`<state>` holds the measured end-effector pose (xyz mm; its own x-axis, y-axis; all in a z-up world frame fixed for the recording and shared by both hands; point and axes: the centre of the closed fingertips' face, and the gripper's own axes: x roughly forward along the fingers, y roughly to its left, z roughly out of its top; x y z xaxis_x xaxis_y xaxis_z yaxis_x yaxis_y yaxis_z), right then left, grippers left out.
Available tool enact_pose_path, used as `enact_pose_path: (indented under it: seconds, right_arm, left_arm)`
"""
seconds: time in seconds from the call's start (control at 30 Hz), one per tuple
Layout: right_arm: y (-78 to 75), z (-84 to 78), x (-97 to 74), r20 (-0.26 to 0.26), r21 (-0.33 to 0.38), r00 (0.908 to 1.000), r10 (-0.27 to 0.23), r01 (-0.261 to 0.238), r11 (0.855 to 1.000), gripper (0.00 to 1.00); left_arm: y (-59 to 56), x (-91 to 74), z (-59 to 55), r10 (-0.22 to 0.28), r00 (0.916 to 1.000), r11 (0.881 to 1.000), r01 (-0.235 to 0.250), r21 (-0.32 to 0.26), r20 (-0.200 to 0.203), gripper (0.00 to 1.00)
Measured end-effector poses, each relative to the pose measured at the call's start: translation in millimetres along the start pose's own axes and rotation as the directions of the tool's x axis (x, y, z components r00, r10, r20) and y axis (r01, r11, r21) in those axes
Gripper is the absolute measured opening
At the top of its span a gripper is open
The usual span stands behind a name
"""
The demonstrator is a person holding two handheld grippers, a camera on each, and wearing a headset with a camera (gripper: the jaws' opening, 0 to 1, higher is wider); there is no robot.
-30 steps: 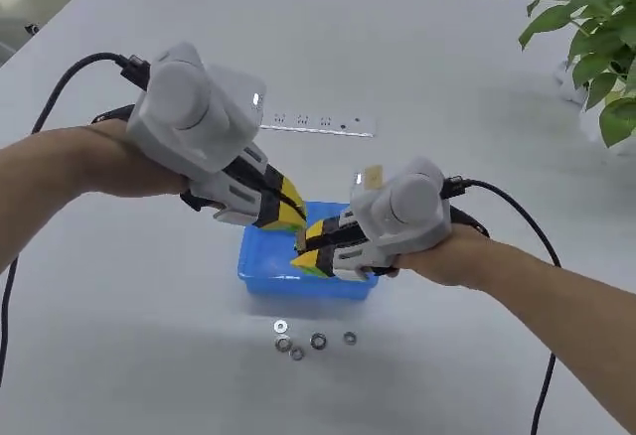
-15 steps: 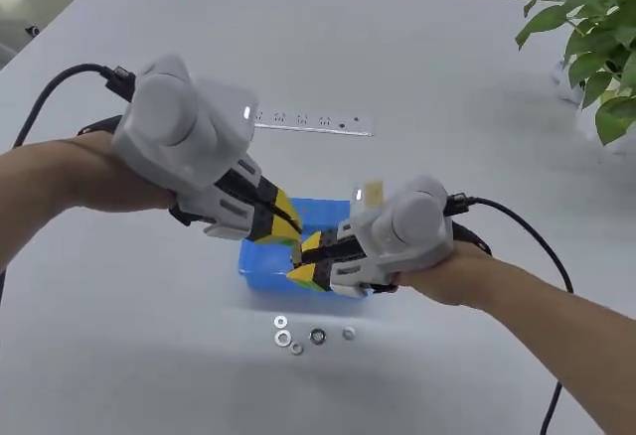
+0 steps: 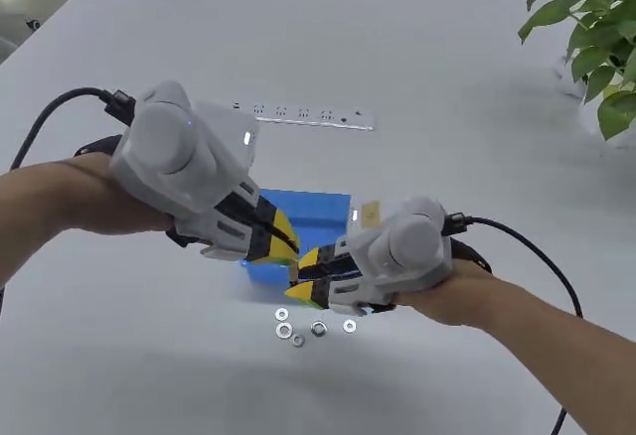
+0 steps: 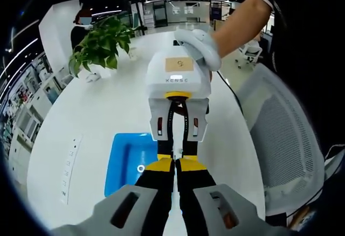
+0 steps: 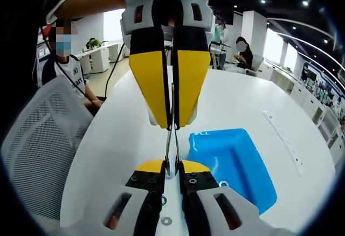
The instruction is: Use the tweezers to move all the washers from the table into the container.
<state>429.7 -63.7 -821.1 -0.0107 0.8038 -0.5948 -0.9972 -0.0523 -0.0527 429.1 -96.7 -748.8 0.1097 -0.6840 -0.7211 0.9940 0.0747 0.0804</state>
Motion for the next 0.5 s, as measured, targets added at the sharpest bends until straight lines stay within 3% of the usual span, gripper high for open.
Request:
enact_pose_path:
  seconds: [0.5]
  right_arm:
    - [17.6, -12.6, 11.4, -0.027, -0.020, 0.9996, 0.008, -0.009, 1.000, 0.12]
  left_arm:
    - [-17.4, 10.8, -13.3, -0.024, 0.9996, 1.000, 0.024, -0.008, -0.013, 0.05]
